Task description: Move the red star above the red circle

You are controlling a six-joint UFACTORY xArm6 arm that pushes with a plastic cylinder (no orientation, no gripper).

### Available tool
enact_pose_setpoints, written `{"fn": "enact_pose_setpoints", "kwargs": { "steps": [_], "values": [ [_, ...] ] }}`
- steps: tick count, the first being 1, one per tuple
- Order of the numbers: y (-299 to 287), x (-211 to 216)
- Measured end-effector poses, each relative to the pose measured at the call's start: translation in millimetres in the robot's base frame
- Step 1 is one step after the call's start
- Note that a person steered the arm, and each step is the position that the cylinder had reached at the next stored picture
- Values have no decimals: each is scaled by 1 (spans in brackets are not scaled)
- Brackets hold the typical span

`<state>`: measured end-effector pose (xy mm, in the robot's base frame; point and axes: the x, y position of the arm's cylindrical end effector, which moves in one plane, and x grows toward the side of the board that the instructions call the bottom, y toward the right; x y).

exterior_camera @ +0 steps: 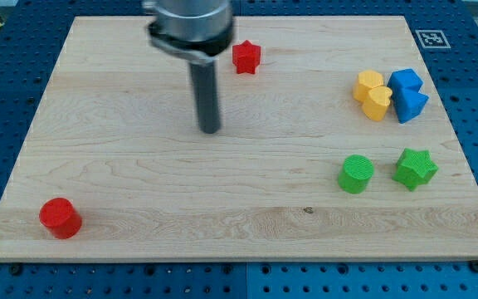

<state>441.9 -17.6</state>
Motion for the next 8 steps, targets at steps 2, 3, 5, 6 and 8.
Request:
{"fn": "enact_pose_setpoints", "kwargs": {
  "steps": [2, 3, 5, 6, 8],
  "values": [
    [101, -40],
    [132, -65],
    [132, -137],
    [132, -137],
    [119, -131]
  ]
}}
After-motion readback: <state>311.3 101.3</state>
